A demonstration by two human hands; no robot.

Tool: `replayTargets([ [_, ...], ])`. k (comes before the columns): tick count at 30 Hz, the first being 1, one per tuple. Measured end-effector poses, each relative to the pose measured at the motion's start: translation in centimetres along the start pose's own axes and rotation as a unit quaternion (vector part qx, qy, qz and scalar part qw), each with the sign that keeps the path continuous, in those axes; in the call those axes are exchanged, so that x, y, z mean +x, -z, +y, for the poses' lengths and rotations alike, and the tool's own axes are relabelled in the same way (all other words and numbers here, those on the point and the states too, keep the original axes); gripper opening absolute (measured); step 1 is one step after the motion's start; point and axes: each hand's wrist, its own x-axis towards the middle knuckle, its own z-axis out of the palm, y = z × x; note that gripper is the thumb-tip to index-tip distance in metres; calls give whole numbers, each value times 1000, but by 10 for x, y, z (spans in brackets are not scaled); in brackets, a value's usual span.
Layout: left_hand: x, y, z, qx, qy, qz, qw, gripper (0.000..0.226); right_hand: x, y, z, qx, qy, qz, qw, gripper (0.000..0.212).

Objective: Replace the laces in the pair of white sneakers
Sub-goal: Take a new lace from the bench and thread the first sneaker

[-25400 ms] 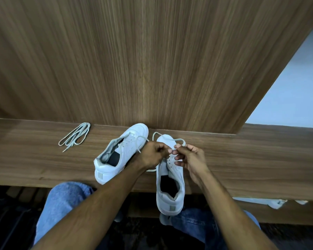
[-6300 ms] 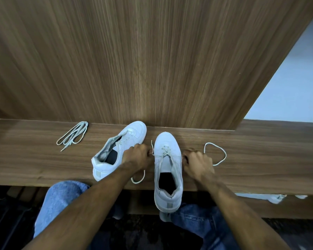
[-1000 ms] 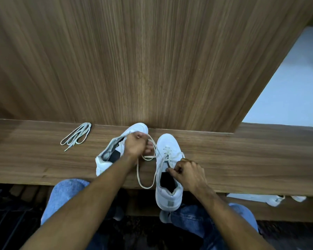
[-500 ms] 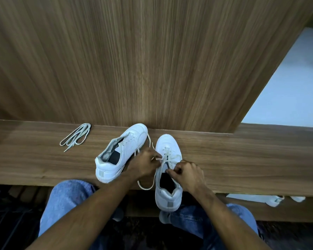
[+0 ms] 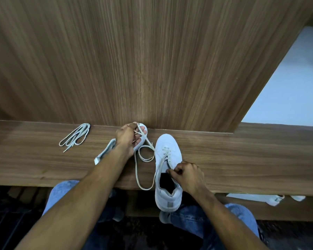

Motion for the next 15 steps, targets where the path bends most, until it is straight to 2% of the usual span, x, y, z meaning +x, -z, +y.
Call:
replayTargets([
  [2, 0, -2, -11, 53, -13, 2, 999, 10, 0, 0, 0, 1, 0, 0, 1000, 42],
  [4, -1, -3, -22, 133, -72, 0, 989, 10, 0, 0, 0, 4, -5, -2, 1000, 42],
  [5, 2, 0, -30, 207, -121, 2, 971, 13, 0, 1, 0, 6, -7, -3, 1000, 42],
  [7, 7, 8, -46, 390, -203, -26, 898, 19, 1, 1, 0, 9, -8, -4, 1000, 43],
  [9, 10, 14, -59, 531, -229, -72, 813, 19, 1, 1, 0, 5, -9, -5, 1000, 43],
  [10, 8, 16, -64, 576, -211, -89, 785, 19, 1, 1, -1, 3, -8, -5, 1000, 42],
  [12, 3, 15, -71, 621, -172, -125, 754, 19, 1, 0, -1, 5, -12, -3, 1000, 42],
  [15, -4, 15, -81, 618, -179, -170, 747, 19, 1, -1, -1, 10, -23, -2, 1000, 43],
])
